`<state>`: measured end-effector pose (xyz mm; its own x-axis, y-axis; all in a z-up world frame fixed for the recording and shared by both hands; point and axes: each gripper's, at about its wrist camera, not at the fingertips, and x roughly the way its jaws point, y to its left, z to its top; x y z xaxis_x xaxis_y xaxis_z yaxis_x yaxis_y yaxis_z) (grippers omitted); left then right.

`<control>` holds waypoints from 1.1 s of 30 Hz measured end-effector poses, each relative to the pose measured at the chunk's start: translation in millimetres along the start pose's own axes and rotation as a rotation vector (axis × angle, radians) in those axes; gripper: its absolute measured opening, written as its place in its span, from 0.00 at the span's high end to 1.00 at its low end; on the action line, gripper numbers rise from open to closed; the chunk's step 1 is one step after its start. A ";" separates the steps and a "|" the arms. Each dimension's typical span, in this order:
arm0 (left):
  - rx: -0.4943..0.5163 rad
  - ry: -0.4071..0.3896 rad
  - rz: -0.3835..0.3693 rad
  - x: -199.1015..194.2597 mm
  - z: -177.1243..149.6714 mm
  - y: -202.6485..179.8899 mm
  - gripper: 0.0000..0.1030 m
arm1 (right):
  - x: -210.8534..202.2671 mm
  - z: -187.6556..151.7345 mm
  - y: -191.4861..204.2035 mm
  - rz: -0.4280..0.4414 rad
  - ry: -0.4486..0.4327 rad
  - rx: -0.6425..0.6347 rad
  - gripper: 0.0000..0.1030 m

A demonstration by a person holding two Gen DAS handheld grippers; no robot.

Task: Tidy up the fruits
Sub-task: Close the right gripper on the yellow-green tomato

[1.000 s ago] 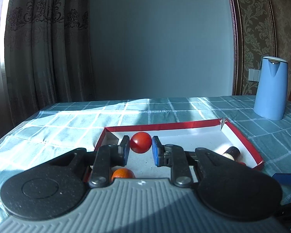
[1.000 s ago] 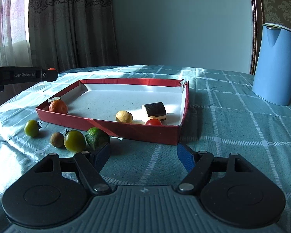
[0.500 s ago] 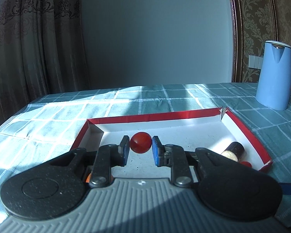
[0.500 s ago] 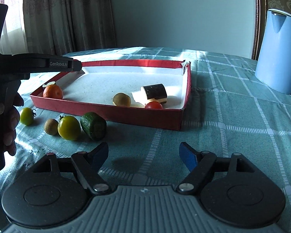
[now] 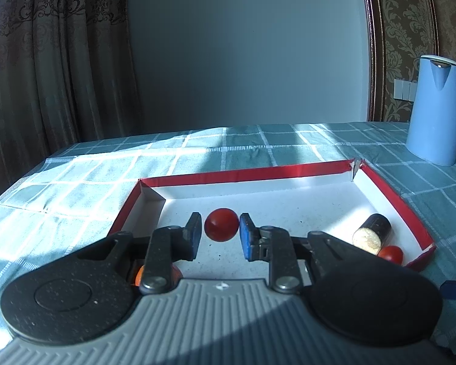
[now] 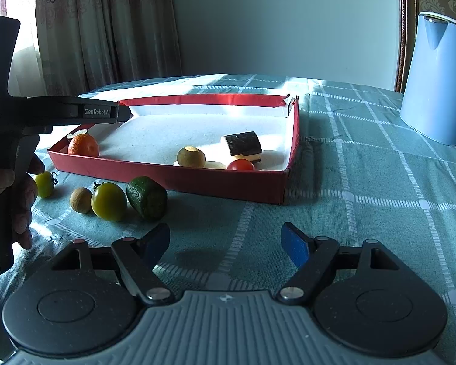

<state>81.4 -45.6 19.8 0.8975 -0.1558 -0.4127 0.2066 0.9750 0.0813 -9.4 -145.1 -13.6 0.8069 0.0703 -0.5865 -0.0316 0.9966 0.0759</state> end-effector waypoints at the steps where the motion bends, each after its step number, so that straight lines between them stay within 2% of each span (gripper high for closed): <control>1: 0.003 -0.011 0.007 -2.7 0.2 -0.7 0.48 | 0.0 0.0 0.2 0.000 0.001 0.000 0.22; 2: 0.006 -0.028 0.014 -6.4 0.2 -1.1 0.29 | 0.1 0.2 0.1 0.001 0.001 0.000 0.21; 4: 0.008 -0.069 0.029 -16.4 1.0 -1.5 0.14 | 0.2 0.3 0.6 0.002 0.001 -0.003 0.21; 9: -0.019 -0.111 0.000 -45.1 1.0 15.7 0.14 | -4.0 -0.8 0.9 0.024 -0.023 -0.008 0.21; 10: -0.030 -0.125 0.001 -54.6 -0.9 25.1 0.11 | -7.3 -1.4 1.5 0.035 -0.041 -0.014 0.21; 13: -0.052 -0.171 0.040 -77.3 -7.9 50.7 0.03 | -16.8 -3.2 7.4 0.087 -0.095 -0.058 0.21; 16: -0.064 -0.190 0.095 -90.6 -17.7 74.7 0.02 | -20.9 -3.4 23.5 0.130 -0.125 -0.126 0.21; 17: -0.069 -0.192 0.115 -93.0 -22.3 82.3 0.00 | -21.9 -3.5 29.7 0.149 -0.136 -0.154 0.23; 20: -0.093 -0.167 0.159 -95.3 -39.5 106.3 0.00 | -21.7 -2.6 48.9 0.178 -0.153 -0.232 0.46; 26: -0.176 -0.125 0.187 -94.1 -61.1 138.1 0.00 | -9.8 1.9 82.1 0.217 -0.136 -0.330 0.51; 33: -0.198 -0.127 0.164 -95.4 -65.7 141.6 0.00 | 7.2 7.8 92.8 0.193 -0.092 -0.357 0.57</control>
<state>-0.5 117.8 11.1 0.9567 0.0005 -0.2910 -0.0146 0.9988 -0.0462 -1.9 -52.5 -4.5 0.8148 0.2690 -0.5136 -0.3768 0.9189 -0.1165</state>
